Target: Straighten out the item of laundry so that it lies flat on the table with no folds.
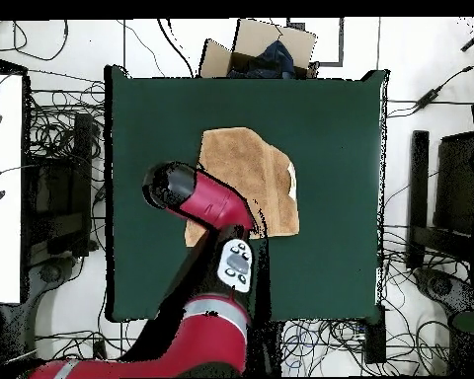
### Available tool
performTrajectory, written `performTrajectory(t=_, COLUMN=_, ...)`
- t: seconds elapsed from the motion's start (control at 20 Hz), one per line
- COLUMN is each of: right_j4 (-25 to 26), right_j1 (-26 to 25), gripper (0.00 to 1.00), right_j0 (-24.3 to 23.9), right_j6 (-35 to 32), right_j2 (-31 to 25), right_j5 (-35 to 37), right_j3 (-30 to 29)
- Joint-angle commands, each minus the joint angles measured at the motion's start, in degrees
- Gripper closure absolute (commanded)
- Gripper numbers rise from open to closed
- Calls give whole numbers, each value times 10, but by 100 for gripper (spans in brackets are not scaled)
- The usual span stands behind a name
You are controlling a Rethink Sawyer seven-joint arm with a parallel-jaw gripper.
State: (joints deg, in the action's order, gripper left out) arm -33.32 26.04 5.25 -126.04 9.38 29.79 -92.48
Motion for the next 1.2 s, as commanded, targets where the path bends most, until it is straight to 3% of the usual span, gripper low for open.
performTrajectory(t=0.05, right_j4=49, right_j1=-43, gripper=100, right_j0=-18, right_j6=-98, right_j2=55, right_j5=99, right_j3=142)
performTrajectory(t=0.55, right_j4=98, right_j1=-85, gripper=100, right_j0=-56, right_j6=-56, right_j2=62, right_j5=178, right_j3=270)
performTrajectory(t=1.2, right_j4=129, right_j1=-119, gripper=100, right_j0=-90, right_j6=-40, right_j2=38, right_j5=187, right_j3=342)
